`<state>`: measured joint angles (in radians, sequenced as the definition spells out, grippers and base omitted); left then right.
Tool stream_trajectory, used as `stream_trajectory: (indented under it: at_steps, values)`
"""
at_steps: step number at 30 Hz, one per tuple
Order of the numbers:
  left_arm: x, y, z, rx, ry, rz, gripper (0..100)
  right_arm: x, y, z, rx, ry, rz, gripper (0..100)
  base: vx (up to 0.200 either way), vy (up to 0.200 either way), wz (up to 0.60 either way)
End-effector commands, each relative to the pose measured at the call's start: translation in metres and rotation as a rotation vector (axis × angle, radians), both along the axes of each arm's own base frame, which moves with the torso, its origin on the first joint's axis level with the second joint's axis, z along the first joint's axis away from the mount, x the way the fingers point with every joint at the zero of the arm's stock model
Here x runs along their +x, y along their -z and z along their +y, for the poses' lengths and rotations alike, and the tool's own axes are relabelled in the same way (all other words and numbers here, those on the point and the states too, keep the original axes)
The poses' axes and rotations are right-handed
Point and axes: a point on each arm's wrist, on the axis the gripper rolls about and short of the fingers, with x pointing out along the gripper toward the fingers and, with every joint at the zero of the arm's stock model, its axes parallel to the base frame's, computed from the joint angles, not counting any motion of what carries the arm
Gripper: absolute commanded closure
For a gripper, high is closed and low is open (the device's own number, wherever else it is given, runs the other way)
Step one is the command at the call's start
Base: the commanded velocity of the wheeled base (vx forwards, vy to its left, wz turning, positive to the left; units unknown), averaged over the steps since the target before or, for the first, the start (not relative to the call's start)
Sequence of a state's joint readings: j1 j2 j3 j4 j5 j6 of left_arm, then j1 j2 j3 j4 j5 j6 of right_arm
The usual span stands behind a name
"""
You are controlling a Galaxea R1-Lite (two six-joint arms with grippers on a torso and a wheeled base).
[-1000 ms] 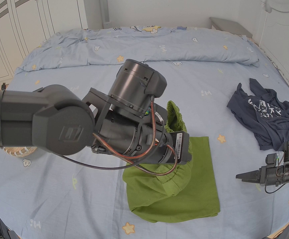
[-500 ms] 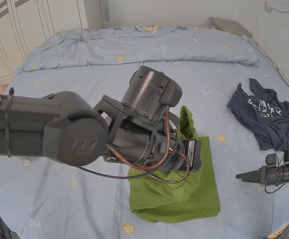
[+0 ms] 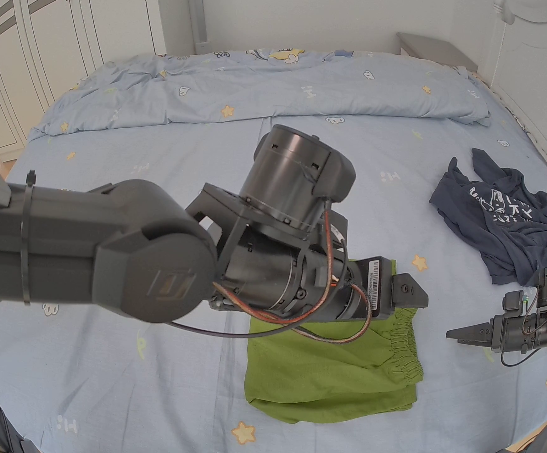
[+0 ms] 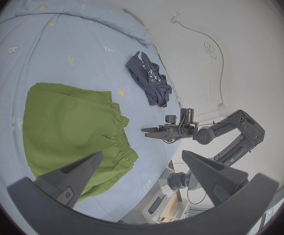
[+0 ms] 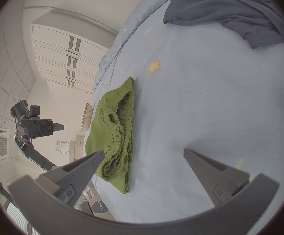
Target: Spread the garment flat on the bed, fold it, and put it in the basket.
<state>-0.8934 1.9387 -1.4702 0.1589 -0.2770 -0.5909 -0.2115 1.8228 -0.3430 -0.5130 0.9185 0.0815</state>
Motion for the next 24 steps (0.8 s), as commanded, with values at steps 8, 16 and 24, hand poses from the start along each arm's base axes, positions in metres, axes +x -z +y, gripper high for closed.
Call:
stream_trajectory:
  at_steps: [8, 16, 24]
  values:
    - [0.013, -0.019, 0.039, -0.036, -0.103, -0.001, 0, -0.001, -0.002, 0.001, 0.001, -0.006, -0.009, 0, 0.000, 0.000, 0.00]
    - [0.004, -0.028, 0.130, -0.113, -0.135, 0.059, 0, -0.007, -0.041, 0.009, 0.030, -0.033, -0.149, 0, 0.000, 0.000, 0.00]
    - [0.017, 0.074, 0.191, -0.002, -0.112, -0.038, 0, -0.008, -0.081, 0.016, 0.017, -0.058, -0.328, 0, 0.000, 0.000, 0.00]
